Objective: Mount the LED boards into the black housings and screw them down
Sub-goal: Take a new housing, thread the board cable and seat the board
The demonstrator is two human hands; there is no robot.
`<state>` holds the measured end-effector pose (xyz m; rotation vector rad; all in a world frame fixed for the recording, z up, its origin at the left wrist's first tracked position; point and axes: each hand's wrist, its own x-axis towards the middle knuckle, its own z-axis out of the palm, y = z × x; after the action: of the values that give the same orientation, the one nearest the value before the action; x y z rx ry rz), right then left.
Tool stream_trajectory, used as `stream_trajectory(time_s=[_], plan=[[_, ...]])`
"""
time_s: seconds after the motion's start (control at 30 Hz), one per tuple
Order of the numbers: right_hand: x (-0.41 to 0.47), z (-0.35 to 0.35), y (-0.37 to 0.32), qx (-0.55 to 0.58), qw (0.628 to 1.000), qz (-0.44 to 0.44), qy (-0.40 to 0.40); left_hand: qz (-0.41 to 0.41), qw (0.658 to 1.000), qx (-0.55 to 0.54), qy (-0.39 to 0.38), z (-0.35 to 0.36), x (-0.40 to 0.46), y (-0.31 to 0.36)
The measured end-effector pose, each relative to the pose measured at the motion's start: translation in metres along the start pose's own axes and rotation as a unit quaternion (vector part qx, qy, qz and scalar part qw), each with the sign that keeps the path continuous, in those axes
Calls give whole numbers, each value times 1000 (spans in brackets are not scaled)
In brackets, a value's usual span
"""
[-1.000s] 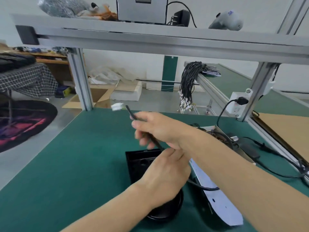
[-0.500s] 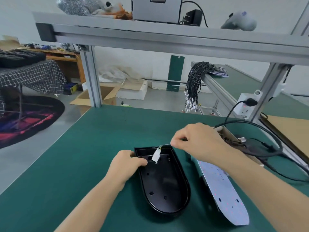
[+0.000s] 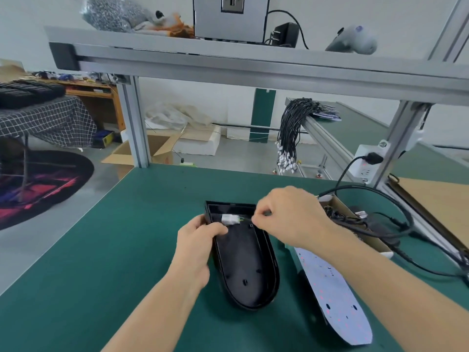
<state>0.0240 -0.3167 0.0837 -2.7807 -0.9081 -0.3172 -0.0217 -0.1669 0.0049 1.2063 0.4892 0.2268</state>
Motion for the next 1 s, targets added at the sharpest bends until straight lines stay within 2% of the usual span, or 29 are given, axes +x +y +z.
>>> stream_trajectory(time_s=[0.13, 0.2, 0.33, 0.43, 0.53, 0.63, 0.77, 0.87, 0.93, 1.0], plan=[[10, -19, -11, 83, 989, -28, 121, 98, 995, 8, 20, 3, -2, 12], [12, -22, -17, 101, 987, -24, 121, 124, 992, -3, 25, 5, -4, 16], [14, -23, -17, -12, 997, 22, 76, 132, 989, -60, 42, 7, -10, 24], [16, -25, -17, 24, 994, 8, 107, 150, 986, -57, 46, 11, -12, 33], [15, -14, -29, 86, 986, -22, 140, 163, 986, -40, 6, 19, -18, 34], [19, -2, -27, 192, 975, 10, 112, 169, 985, -34, 3, 20, -18, 32], [21, 15, -22, 81, 993, 26, 85, 114, 991, -65, 8, 16, -13, 26], [12, 20, -27, 43, 994, -20, 101, 152, 984, -38, 80, 15, -6, 28], [4, 13, -20, 77, 995, -17, 67, 162, 975, -54, 143, 8, 3, 37], [0, 4, -10, 136, 991, -4, 14, 158, 970, -74, 168, 0, 10, 43]])
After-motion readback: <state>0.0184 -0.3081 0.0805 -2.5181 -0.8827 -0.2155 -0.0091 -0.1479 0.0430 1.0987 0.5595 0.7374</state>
